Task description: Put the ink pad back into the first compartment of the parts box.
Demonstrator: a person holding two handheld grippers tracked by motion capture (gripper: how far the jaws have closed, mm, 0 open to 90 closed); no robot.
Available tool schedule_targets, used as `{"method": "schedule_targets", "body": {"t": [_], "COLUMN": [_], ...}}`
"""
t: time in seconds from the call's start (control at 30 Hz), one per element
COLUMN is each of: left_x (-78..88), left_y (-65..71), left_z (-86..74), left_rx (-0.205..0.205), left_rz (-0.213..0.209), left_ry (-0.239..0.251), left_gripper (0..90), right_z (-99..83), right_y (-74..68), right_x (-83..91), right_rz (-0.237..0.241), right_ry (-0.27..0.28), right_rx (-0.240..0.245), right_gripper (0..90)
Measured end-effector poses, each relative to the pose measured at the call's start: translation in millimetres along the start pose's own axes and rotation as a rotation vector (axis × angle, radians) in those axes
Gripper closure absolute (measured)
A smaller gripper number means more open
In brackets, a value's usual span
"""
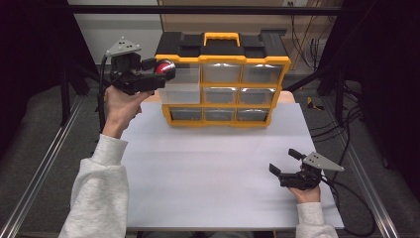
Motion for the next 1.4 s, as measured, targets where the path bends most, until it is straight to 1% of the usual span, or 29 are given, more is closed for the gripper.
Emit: {"method": "schedule_targets", "body": {"t": [0.07, 0.1, 0.13, 0.2, 0.23, 0.4, 0.47, 0.53, 0.6, 0.67, 0.7, 0.8, 0.93, 1.03, 1.1, 1.13, 1.27, 1.4], "left_x": [-2.9, -4.8, -6.0, -10.5, -11.6, -22.4, -25.8, -29.2, -32.0, -34.8, -35.8, -39.2, -43.6, -46.0, -47.5, -47.9, -49.5, -50.8], "left_y": [-0.9, -1.9, -1.6, -3.1, -2.8, -4.6, -6.0, -7.7, -9.1, -10.1, -10.1, -10.3, -10.2, -11.0, -11.9, -12.9, -15.3, -19.9], "left_z": [1.2, 1.9, 1.9, 2.1, 1.5, -1.1, -2.0, -2.8, -3.4, -4.1, -4.3, -5.6, -7.7, -9.2, -10.2, -10.7, -13.2, -17.1], "left_rx": [-0.002, -0.01, -0.001, -0.009, 0.002, -0.002, 0.0, -0.001, 0.007, 0.004, 0.009, -0.002, 0.002, -0.004, 0.002, -0.001, 0.0, 0.009], "left_rz": [0.006, 0.009, 0.008, 0.014, 0.015, 0.024, 0.026, 0.035, 0.037, 0.04, 0.04, 0.039, 0.039, 0.043, 0.044, 0.046, 0.048, 0.056], "left_ry": [-0.006, 0.0, -0.009, -0.007, -0.017, -0.038, -0.045, -0.055, -0.057, -0.059, -0.058, -0.067, -0.071, -0.081, -0.08, -0.087, -0.092, -0.104], "left_gripper": [29.9, 29.9, 29.9, 29.9, 29.9, 29.9, 29.9, 29.9, 29.9, 29.9, 29.9, 29.9, 29.9, 29.9, 29.9, 29.9, 29.9, 29.9], "right_z": [0.0, 0.0, 0.0, 0.1, 0.2, 0.1, -0.2, -0.2, -0.3, -0.5, -0.6, -0.6, -0.4, -0.5, -0.5, -0.5, -0.5, -0.5], "right_y": [0.0, 0.0, 0.0, -0.1, 0.0, 0.0, 0.5, 0.4, 0.3, 0.2, 0.1, 0.2, 0.1, 0.3, 0.2, 0.2, 0.2, 0.4], "right_x": [0.0, 0.0, 0.0, 0.1, 0.1, 0.0, -0.3, -0.3, -0.4, -0.5, -0.7, -0.6, -0.4, -0.6, -0.6, -0.6, -0.5, -0.6], "right_rz": [0.0, 0.001, 0.001, 0.0, 0.0, 0.001, 0.001, 0.001, 0.002, 0.002, 0.002, 0.0, 0.002, 0.001, 0.001, 0.001, 0.001, 0.001], "right_ry": [0.0, 0.0, 0.0, 0.0, 0.0, -0.001, 0.0, 0.0, -0.001, -0.004, -0.004, -0.005, -0.004, -0.005, -0.005, -0.005, -0.005, -0.005], "right_rx": [0.0, 0.0, 0.001, -0.003, -0.003, -0.002, 0.005, 0.006, 0.006, 0.006, 0.006, 0.006, 0.005, 0.006, 0.006, 0.006, 0.006, 0.006], "right_gripper": [0.3, 0.3, 0.3, 0.3, 0.3, 0.3, 0.3, 0.3, 0.3, 0.3, 0.3, 0.3, 0.3, 0.3, 0.3, 0.3, 0.3, 0.3]}}
Point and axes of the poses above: each handheld gripper's, and its own axes: x roughly backward along the jaws, z roughly out of its top, y roughly to its right, the point moved 2 cm from there along -x, roughly forward along the jaws, and after that the axes turned 10 degrees about y, right-handed, at the moved point
